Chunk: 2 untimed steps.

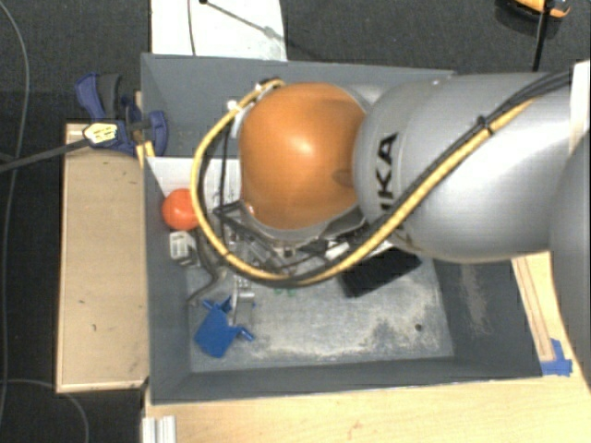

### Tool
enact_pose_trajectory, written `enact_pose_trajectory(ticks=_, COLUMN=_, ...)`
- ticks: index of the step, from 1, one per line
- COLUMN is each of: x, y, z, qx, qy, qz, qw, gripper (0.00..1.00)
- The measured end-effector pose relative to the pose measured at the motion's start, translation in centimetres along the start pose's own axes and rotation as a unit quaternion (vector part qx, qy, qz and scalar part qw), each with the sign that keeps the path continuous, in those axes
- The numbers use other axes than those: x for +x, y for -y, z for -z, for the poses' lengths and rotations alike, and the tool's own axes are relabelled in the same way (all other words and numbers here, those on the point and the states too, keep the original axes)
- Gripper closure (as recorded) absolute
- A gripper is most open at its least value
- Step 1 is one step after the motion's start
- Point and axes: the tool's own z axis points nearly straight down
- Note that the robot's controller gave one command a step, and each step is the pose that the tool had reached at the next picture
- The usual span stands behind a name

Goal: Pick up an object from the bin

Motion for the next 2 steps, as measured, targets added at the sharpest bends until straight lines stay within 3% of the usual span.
enact_pose_trajectory(ticks=1, x=-0.2, y=0.1, z=0.5, qx=-0.001, qy=0.0040, qz=-0.003, qw=1.0000, gripper=0.00)
enact_pose_trajectory(ticks=2, x=-0.4, y=0.1, z=-3.7, qx=-0.002, qy=0.0059, qz=0.029, qw=0.9996, gripper=0.00)
